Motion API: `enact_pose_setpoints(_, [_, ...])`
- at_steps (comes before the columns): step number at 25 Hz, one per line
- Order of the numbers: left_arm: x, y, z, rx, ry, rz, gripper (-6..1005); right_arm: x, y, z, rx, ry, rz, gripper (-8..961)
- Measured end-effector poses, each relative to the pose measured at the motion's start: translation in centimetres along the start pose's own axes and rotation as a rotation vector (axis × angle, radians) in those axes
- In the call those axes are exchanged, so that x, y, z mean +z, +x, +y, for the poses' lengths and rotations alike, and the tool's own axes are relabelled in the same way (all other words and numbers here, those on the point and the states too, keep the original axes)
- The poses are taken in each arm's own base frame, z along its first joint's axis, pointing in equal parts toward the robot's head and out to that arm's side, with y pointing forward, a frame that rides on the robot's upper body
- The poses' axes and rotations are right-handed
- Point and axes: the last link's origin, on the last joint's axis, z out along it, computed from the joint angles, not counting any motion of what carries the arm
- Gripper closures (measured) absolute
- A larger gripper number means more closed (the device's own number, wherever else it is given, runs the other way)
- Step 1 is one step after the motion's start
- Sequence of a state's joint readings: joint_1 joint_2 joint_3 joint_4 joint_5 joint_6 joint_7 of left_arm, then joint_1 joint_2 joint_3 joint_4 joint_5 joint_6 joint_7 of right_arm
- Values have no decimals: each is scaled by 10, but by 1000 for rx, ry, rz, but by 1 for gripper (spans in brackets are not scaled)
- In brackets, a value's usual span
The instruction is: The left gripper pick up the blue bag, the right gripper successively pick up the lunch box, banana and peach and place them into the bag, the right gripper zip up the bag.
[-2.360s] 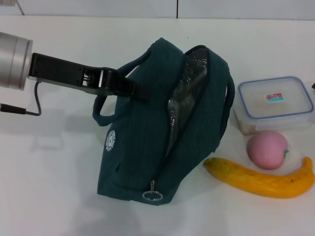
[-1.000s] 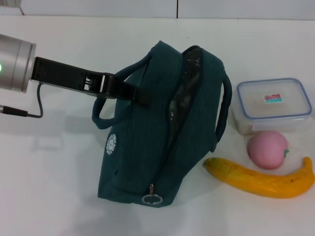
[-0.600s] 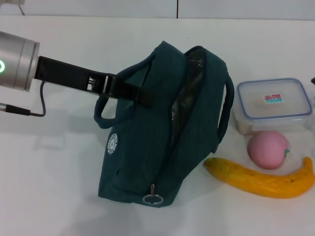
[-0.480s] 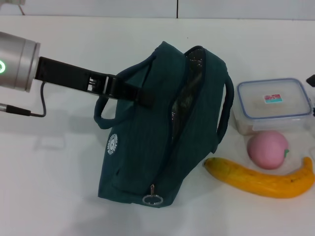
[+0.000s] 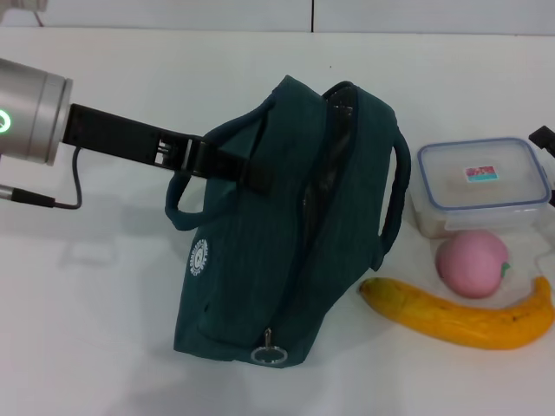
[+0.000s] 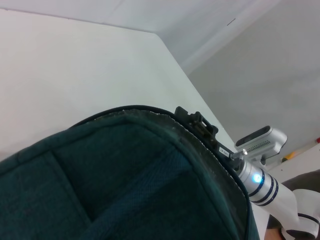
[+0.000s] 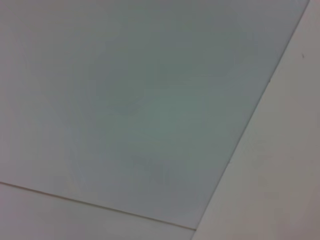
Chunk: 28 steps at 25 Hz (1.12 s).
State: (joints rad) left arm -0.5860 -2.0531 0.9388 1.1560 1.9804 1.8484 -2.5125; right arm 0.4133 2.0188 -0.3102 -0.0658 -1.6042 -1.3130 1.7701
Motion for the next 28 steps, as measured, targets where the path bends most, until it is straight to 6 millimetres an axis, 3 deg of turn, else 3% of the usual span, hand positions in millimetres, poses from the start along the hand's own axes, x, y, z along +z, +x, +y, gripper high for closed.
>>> enact_pose_setpoints(9, [1,-1,-1,-9,-5,-3,932,-4,-1,-3,20,14,-8,222])
enact_pose_setpoints(11, [1,0,-1,-10,-5,-2,932,-4,0,-3,24,11,-7,454])
enact_pose_setpoints(16, [1,0,-1,-12,-5,-2,932,-4,-2,-3,35,9,-27,674])
enact_pose_setpoints(28, [2,0,0,-14,-9,2,931,0,1,-1,68,-4,-30,858])
